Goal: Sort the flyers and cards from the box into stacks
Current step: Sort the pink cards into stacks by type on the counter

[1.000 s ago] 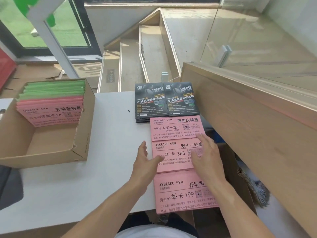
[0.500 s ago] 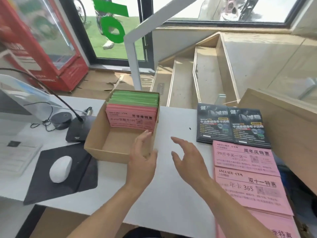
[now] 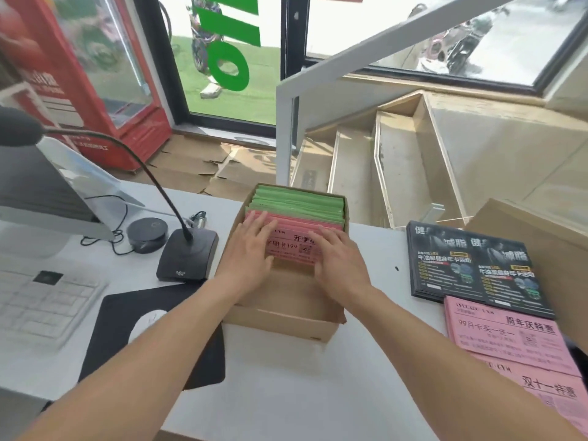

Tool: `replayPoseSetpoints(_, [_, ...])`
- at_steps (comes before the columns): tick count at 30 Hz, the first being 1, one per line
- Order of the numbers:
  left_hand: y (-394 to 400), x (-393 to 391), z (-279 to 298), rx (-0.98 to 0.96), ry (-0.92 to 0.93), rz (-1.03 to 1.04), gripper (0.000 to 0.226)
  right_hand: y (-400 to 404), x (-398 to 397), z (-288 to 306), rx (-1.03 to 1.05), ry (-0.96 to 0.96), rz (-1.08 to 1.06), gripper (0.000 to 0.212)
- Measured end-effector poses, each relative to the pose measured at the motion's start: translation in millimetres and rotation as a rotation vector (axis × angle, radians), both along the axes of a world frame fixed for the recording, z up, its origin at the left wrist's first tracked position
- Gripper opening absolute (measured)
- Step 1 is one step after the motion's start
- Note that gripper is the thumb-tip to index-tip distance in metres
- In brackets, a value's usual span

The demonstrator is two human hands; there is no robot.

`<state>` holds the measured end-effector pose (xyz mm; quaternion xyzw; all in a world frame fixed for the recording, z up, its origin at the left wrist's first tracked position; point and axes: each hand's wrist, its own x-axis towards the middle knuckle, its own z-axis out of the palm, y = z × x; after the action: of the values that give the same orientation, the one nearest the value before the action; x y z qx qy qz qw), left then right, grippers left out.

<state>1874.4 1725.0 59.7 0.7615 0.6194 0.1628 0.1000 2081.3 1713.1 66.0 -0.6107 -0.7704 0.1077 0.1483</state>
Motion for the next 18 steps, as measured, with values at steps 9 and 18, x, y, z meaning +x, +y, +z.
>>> replayPoseSetpoints(9, [9.4, -5.2, -25.9, 0.019, -0.02, -0.007, 0.087, 7.6, -6.2, -21.8, 0.13, -0.195, -0.02, 0.078])
replayPoseSetpoints(18, [14.0, -6.1, -30.0, 0.056, -0.093, -0.001, 0.081, 5.3, -7.9, -25.7, 0.327, -0.084, -0.041, 0.061])
